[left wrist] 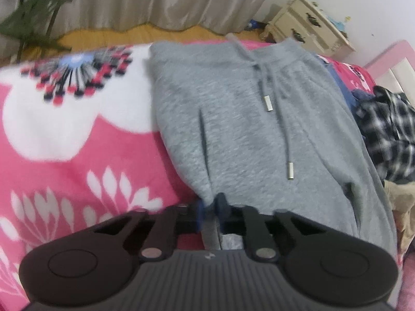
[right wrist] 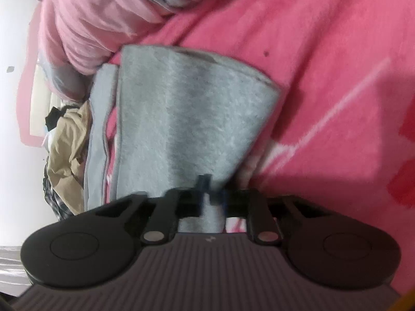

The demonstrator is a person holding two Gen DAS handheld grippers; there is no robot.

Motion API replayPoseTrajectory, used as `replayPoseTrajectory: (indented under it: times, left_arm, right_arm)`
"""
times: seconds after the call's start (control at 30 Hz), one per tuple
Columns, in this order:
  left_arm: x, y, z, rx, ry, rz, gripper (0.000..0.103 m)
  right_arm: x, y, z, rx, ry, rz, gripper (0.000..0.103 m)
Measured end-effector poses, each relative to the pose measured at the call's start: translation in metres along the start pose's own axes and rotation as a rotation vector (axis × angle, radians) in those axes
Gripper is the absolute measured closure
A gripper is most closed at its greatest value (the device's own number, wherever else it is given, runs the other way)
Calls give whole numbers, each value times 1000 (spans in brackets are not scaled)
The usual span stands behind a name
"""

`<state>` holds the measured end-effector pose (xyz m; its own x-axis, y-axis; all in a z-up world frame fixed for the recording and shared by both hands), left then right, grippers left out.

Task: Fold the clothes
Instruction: 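Grasp the folded sweatpants with the left gripper, fold over again, release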

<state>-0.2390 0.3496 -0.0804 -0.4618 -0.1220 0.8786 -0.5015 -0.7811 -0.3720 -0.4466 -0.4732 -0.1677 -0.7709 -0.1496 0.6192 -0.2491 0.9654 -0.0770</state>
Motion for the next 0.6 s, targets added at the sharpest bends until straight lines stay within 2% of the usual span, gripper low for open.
replayPoseTrajectory:
  times: [0.13,0.23,0.4,0.6]
  left_arm:
    - [30,-12,29,-72,52,91,95]
    - [37,-27,56,-85,123,139,95]
    - [25,-59,101,-92,198,195,95]
    - [5,-94,160,-145,232,266,95]
  right_arm:
    - [26,-6,-30,61,-77,57,100]
    - [23,-18,-64,113,-120,72,100]
    - [-17,-52,-133,227,-192,81,100]
    - [-65,-91,-213,353,-226,75,100]
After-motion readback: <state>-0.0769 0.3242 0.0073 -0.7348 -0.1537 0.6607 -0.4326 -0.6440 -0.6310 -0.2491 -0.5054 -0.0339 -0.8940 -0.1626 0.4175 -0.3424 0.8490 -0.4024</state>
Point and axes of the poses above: each gripper's, at about its wrist camera, not at the fingertips, and x roughly against the way its jaws point, z to its right, y to its underside, the point moved 6 cm from there along -x, roughly the way its jaws point, and after that the axes turned 5 degrees about -y, right-handed, at the moved point
